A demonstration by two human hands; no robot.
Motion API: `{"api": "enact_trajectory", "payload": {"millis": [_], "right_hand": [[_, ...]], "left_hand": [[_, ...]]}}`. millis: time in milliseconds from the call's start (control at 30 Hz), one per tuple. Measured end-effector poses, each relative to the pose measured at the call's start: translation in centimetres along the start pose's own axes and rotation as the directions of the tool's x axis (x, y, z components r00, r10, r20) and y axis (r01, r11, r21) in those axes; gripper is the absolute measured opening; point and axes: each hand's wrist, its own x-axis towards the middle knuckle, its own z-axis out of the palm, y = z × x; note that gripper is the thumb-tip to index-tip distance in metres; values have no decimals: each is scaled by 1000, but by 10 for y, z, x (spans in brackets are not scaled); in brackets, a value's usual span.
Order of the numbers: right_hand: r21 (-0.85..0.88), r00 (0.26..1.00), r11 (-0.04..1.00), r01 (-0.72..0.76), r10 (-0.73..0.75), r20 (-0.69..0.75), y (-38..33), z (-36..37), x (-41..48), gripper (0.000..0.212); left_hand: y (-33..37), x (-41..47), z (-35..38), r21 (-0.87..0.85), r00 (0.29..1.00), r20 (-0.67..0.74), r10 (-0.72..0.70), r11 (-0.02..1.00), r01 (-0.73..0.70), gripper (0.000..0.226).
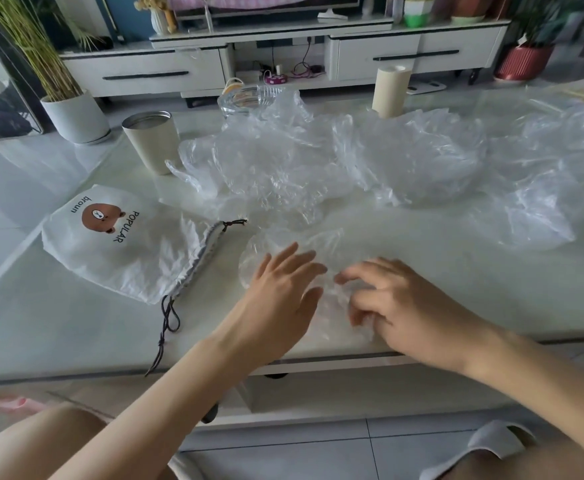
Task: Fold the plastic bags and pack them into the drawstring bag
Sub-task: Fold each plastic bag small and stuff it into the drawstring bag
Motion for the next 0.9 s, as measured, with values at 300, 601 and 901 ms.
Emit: {"api": "enact_trajectory", "payload": {"millis": [300, 601, 901], "right_hand": [[589, 796, 631, -504, 605, 33, 16, -27, -2, 10], [416, 812, 713, -564, 572, 120, 6, -7, 21, 17], [631, 775, 658, -412, 617, -138, 25, -16, 25, 26]], "left_hand": [[-16, 1, -23, 5, 920, -275, -278, 957, 291, 39], [-28, 21, -19, -153, 848, -241, -472, 881, 447, 19], [-33, 13, -45, -823, 769, -82, -634, 479, 307, 15]]}}
